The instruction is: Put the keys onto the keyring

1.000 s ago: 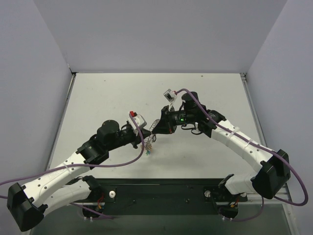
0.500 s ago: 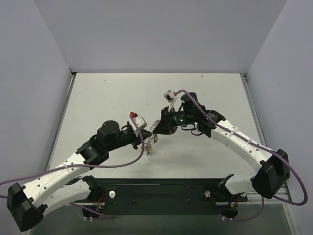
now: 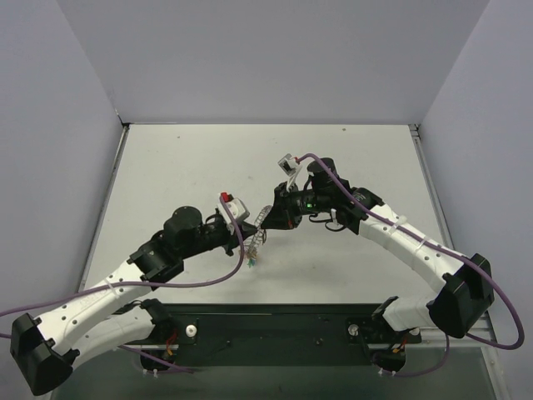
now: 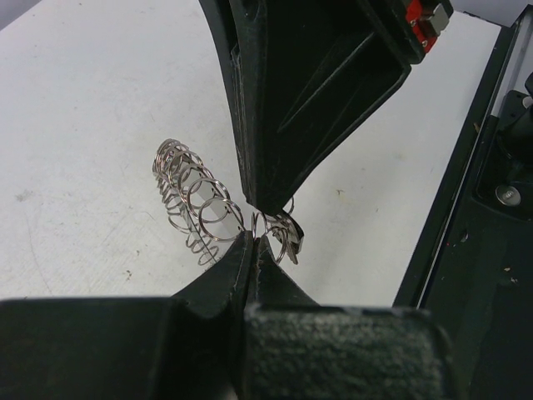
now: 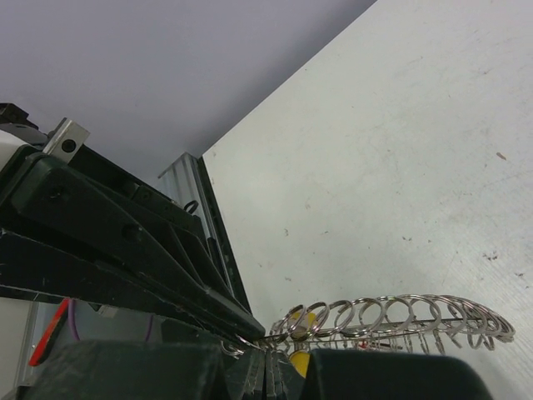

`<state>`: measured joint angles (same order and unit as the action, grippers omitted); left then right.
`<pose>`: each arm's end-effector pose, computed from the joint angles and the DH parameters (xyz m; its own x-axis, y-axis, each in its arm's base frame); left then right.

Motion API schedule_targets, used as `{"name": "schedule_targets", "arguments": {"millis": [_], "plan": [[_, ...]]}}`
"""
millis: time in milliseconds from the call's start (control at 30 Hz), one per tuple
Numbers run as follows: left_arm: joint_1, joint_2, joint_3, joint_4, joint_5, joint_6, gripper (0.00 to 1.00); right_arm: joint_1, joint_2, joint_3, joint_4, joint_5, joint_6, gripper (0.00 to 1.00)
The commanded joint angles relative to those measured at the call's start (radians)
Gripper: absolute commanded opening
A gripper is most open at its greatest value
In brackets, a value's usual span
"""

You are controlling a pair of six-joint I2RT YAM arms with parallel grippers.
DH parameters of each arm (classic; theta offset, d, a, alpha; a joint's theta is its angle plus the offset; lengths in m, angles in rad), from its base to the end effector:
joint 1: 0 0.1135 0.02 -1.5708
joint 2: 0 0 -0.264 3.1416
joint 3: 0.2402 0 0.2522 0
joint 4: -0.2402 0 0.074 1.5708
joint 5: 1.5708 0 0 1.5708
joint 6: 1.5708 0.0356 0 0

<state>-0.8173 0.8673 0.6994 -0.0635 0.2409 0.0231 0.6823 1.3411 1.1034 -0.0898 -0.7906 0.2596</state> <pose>0.1351 -0.1564 0.3081 -0.1368 0.1787 -0.9744 0.8705 0.4911 -0.0322 0.2214 0.2125 0.3393 -0.4892 -0.1648 -0.8564 -0.8694 0.1696 0.4640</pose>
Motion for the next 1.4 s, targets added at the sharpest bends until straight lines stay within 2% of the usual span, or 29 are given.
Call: {"name": "schedule_targets", "arguments": {"millis": [0,333,733,933,1167,1367], "plan": [[-0.014,-0.051,0.015,0.106,0.083,0.003,0.0,0.0,-0.014,0.006,0.032,0.036,-0.022,0.0],[-0.016,-0.073,0.0,0.117,0.106,-0.014,0.0,-0.004,-0.034,-0.01,0.05,0.018,-0.017,0.0],[-0.014,-0.063,0.029,0.035,0.035,-0.018,0.0,-0.004,-0.12,0.0,0.035,-0.036,-0.02,0.0],[-0.014,-0.053,0.032,0.027,0.034,-0.018,0.0,-0.001,-0.125,0.019,-0.017,-0.064,-0.054,0.0],[-0.014,-0.039,0.064,-0.013,0.057,-0.017,0.0,0.014,-0.066,0.07,-0.162,-0.085,-0.154,0.0],[-0.016,-0.017,0.075,-0.032,0.078,-0.017,0.0,0.046,-0.053,0.096,-0.172,-0.067,-0.166,0.0]]}}
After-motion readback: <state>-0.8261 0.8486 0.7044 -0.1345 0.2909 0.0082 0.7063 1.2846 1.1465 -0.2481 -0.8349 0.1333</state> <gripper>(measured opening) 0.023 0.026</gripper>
